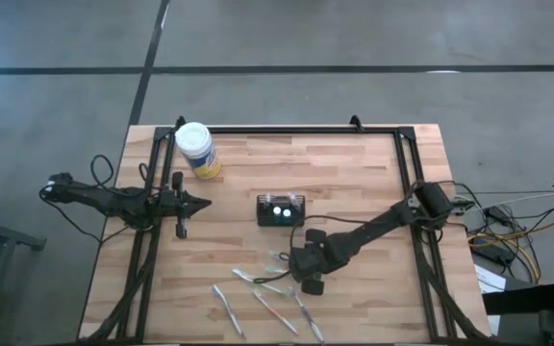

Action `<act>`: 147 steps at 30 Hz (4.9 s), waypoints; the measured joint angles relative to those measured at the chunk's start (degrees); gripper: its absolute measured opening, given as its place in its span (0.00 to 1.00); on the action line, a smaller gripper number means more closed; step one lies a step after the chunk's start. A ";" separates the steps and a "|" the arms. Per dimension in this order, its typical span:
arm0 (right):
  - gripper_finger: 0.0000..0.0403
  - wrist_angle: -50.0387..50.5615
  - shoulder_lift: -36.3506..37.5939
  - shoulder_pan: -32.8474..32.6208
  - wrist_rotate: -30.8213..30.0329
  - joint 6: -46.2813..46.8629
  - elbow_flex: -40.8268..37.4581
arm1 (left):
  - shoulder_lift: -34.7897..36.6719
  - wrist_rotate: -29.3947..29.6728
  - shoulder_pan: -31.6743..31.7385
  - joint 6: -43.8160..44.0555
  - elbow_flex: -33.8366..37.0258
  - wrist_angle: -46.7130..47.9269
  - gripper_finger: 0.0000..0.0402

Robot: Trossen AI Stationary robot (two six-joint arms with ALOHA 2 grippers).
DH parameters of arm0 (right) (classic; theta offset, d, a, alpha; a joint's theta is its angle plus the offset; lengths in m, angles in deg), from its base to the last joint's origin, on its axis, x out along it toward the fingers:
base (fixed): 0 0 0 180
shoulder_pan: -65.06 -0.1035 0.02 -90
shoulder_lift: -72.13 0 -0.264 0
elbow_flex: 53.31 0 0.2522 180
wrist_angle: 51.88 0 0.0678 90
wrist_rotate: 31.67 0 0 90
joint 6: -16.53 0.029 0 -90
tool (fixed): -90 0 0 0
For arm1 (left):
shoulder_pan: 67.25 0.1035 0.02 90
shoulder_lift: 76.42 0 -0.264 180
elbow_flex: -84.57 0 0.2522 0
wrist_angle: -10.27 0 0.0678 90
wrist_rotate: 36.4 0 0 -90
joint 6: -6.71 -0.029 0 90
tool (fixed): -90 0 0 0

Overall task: Pick & Place toothbrushing station
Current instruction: Put the blue toothbrush into the mesh organizer

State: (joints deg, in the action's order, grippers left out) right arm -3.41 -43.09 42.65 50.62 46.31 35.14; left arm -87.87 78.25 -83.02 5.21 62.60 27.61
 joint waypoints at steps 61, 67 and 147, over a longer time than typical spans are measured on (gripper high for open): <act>0.02 -69.03 29.27 -4.47 -30.03 -42.92 -29.49 | -54.26 -10.69 0.20 1.57 -25.87 -33.45 0.55; 0.02 -69.85 28.82 -3.62 -31.85 -45.20 -28.50 | -58.46 -12.30 0.20 0.15 -27.77 -41.00 0.63; 0.11 -30.17 55.50 -9.36 -35.90 -22.62 -31.80 | -59.37 -0.08 9.46 -5.49 -36.54 -9.79 0.03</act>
State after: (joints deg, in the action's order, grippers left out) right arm -33.59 12.40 33.29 14.72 23.68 3.34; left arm -147.24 78.16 -73.56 -0.28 26.06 17.82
